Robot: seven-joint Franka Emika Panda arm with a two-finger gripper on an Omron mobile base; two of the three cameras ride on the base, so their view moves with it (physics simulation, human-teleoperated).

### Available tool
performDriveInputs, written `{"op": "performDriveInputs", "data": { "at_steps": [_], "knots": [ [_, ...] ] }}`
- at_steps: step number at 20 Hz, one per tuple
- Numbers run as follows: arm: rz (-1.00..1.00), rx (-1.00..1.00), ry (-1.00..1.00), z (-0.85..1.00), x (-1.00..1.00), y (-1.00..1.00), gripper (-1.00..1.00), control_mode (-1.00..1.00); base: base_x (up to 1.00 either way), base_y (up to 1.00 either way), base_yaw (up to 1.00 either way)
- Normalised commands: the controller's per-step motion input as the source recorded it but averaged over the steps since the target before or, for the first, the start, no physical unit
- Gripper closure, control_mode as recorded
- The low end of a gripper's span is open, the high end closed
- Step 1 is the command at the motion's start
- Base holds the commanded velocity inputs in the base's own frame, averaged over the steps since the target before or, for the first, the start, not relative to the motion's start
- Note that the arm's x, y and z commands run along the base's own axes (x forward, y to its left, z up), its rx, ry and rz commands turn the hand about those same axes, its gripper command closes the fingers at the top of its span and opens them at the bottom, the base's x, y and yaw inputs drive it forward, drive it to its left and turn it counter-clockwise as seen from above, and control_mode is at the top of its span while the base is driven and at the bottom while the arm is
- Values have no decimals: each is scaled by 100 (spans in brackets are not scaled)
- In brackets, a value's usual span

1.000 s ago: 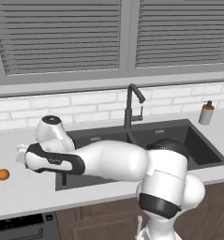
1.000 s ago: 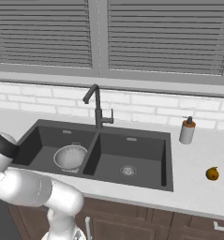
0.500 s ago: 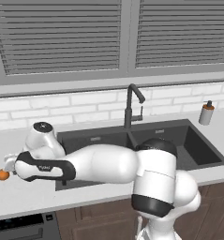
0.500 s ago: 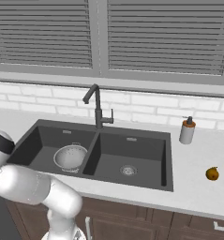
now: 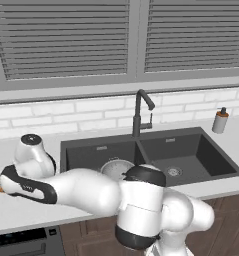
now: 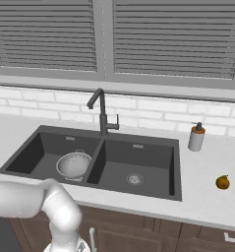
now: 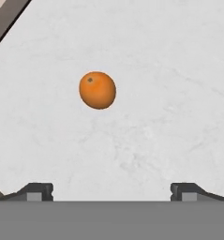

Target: Put the colander in the sink, put the pear, tangerine in the colander, and turn on the sink faucet and pour water over the colander.

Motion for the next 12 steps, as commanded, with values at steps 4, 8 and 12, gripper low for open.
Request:
{"op": "performDriveInputs", "data": {
  "at_steps": [4, 8, 12],
  "knots": [
    [4, -13, 0, -8, 25, 42, -100, -100, 0, 0, 0],
    [10, -4, 0, -6, 14, 33, -100, -100, 0, 0, 0],
    [7, -5, 0, -25, 13, 18, -100, -100, 0, 0, 0]
  ]
}}
